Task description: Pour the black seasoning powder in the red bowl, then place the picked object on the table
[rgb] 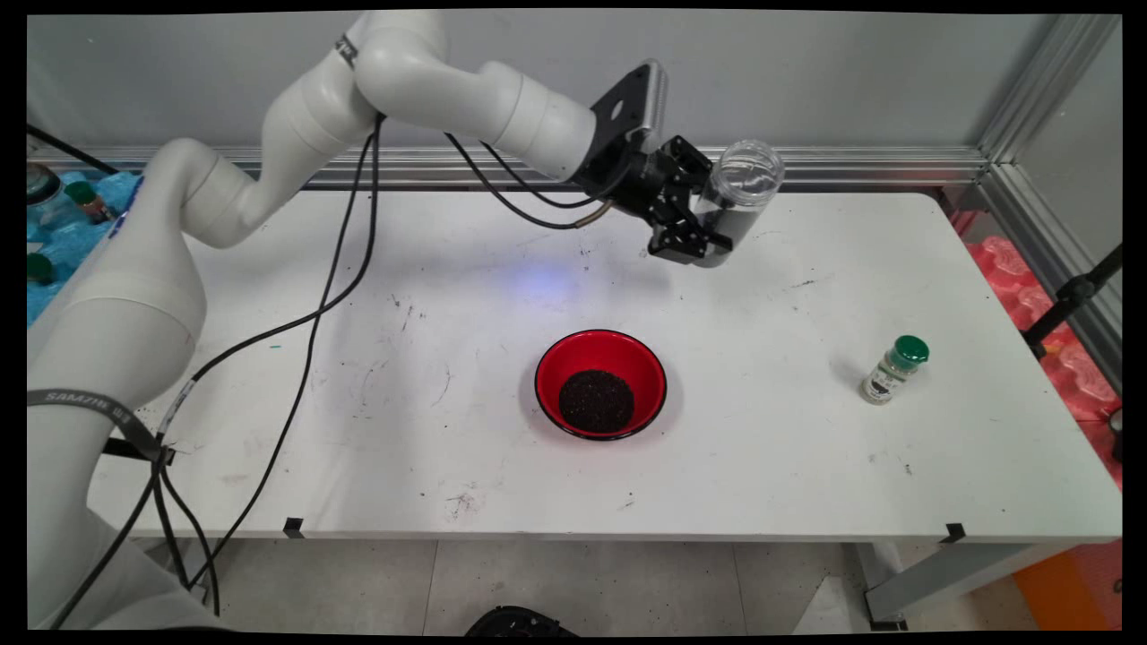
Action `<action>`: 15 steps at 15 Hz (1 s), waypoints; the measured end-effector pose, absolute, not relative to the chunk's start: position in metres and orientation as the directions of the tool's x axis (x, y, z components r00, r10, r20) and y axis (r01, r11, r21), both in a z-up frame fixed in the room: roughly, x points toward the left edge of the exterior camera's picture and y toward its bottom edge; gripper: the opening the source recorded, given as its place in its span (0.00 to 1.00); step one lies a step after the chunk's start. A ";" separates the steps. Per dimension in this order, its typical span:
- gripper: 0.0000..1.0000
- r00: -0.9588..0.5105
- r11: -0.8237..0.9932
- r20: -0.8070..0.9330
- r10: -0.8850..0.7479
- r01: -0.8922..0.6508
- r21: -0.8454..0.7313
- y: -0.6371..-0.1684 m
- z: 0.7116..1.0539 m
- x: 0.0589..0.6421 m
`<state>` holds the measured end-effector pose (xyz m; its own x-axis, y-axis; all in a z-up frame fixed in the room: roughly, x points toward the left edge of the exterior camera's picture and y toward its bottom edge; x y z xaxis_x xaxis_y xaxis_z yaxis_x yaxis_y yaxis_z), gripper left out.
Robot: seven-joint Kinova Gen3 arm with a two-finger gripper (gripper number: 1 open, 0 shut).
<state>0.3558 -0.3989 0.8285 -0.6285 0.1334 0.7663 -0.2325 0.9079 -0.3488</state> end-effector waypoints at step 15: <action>0.00 -0.587 0.924 0.808 -0.049 -0.333 -0.186 -0.437 0.791 0.317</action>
<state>0.3167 -0.4370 0.7911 -0.5873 -0.0487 0.8079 -0.3330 0.9243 -0.1864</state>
